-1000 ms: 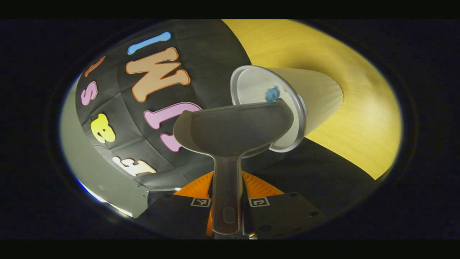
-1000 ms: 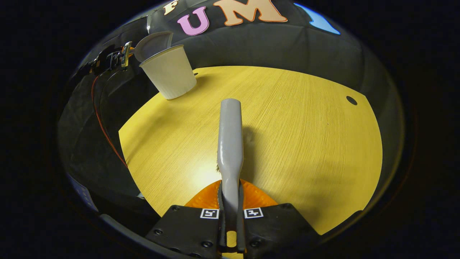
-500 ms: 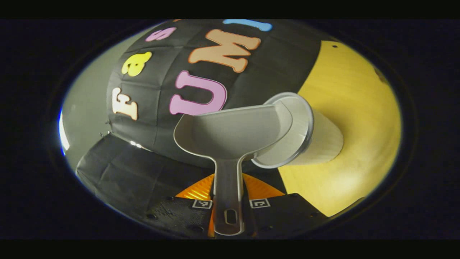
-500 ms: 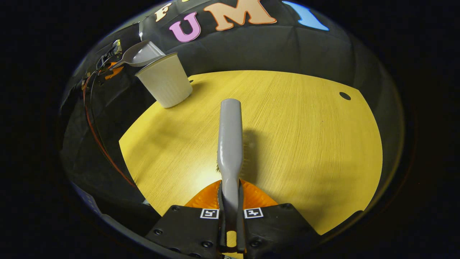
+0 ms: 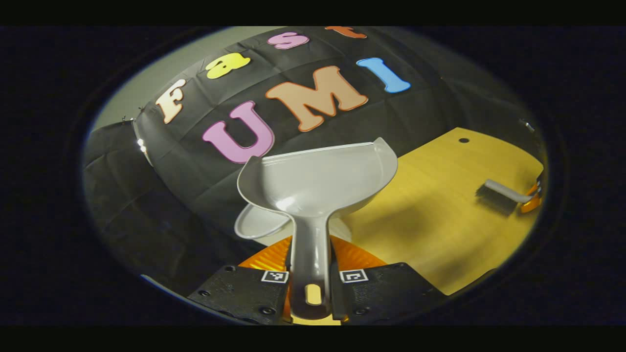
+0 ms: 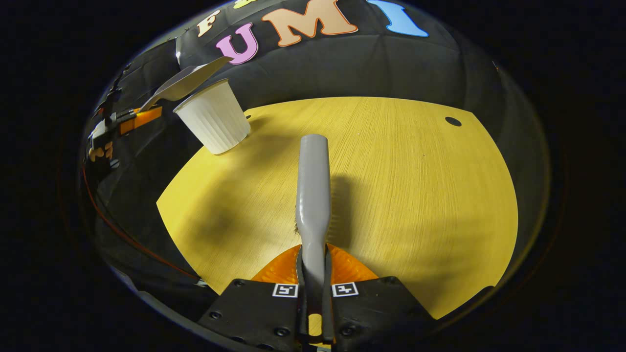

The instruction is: Pick up the small broom and dustpan from the desktop, sweep the trash into the dustpan with the broom, and then empty the trash into the garbage bin.

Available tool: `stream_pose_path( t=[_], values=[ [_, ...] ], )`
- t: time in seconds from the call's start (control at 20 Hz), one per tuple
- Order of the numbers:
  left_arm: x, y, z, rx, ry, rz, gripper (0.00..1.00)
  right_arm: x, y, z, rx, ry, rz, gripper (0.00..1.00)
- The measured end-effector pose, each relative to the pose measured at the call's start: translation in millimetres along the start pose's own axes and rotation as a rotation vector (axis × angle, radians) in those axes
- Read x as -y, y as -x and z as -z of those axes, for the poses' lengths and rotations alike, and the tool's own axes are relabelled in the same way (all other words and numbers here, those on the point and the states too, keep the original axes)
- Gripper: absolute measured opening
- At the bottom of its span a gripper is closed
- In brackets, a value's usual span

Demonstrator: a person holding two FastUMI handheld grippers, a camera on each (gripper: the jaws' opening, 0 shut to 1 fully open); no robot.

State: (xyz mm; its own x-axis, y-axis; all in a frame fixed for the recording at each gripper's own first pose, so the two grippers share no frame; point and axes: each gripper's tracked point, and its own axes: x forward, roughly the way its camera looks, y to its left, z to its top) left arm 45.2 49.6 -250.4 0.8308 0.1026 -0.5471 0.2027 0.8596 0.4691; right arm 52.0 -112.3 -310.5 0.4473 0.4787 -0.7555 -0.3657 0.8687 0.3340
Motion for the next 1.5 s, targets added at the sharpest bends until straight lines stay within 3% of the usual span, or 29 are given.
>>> stream_pose_path(
  t=[0.3,0.55,0.95,1.25,1.5],
  values=[
    [90.8,5.2,30.3,-0.070,0.063,0.147,0.24,-8.6,15.5,-3.1,0.013,-0.040,0.064,0.10],
    [137.8,4.6,79.8,-0.179,0.114,0.226,0.24,-14.5,2.1,-1.0,-0.008,-0.053,0.128,0.10],
    [169.6,-2.0,142.9,-0.355,0.128,0.269,0.24,-20.2,-10.5,-4.0,-0.089,-0.040,0.225,0.10],
    [175.4,3.8,162.3,-0.460,0.175,0.278,0.24,-30.7,-5.1,-14.9,-0.149,-0.010,0.317,0.10],
    [176.6,4.2,161.1,-0.452,0.179,0.261,0.31,-32.2,1.6,-15.8,-0.151,0.019,0.312,0.20]
  ],
)
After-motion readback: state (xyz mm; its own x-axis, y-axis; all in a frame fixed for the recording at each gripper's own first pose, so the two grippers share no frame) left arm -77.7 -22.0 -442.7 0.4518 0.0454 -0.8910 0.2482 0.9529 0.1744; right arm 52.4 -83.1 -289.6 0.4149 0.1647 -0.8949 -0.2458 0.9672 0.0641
